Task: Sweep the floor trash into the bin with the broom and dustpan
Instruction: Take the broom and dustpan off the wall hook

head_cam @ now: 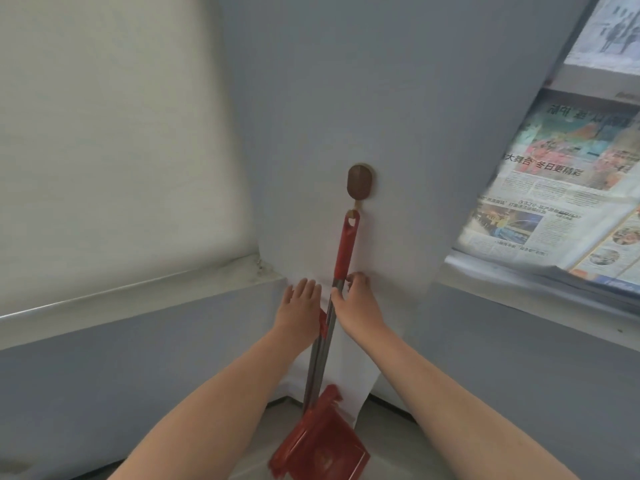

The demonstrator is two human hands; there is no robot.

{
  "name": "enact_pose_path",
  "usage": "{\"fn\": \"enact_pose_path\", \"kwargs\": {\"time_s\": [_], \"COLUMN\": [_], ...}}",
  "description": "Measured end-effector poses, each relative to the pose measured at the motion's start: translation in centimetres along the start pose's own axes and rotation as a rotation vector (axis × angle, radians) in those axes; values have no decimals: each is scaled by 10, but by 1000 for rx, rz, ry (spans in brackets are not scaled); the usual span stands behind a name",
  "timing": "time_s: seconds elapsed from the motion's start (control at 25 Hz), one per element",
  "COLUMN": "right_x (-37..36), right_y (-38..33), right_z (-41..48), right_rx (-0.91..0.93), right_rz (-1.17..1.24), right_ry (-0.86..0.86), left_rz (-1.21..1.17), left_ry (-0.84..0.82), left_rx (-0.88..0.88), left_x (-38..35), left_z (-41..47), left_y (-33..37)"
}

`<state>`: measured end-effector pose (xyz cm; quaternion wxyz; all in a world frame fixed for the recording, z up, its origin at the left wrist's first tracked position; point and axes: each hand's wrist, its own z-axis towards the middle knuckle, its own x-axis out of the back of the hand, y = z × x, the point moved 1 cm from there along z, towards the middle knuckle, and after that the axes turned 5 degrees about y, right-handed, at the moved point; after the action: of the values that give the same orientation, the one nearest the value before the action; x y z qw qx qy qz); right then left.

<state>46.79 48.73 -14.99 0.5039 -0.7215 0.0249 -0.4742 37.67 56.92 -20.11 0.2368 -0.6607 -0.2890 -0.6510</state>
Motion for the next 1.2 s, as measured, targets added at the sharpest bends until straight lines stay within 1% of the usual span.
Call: {"fn": "enact_pose_path", "kwargs": {"time_s": [0.08, 0.16, 0.28, 0.4, 0.52, 0.64, 0.76, 0.96, 1.08, 1.2], "right_x": [-4, -10, -18, -21, -18, -9, -3, 3, 5, 10], "right_y": [2, 5, 6, 9, 7, -3, -12, -29, -30, -18], "right_z": [12, 19, 24, 24, 22, 19, 10, -1, -10, -18], "right_rx": [12, 10, -20, -24, -11, 3, 9, 60, 75, 74], "right_rz": [-25, 9, 81, 117, 143, 171, 191, 207, 193, 163], "right_ry": [-18, -65, -78, -81, -81, -67, -89, -88, -152, -230], "left_rz": [74, 147, 238, 345, 323, 239, 213, 175, 115, 120], "left_ry": [-66, -124, -123, -96, -113, -183, -268, -254, -260, -318], "left_rx": [-62, -118, -193, -306, -354, -347, -316, -282, -244, -272], "left_x": [-8, -17, -26, -34, -31, -21, -9, 20, 26, 11], "left_z": [14, 25, 36, 43, 51, 52, 47, 36, 21, 0], "left_y": [-3, -4, -7, -10, -14, -18, -21, -24, -31, -23]}}
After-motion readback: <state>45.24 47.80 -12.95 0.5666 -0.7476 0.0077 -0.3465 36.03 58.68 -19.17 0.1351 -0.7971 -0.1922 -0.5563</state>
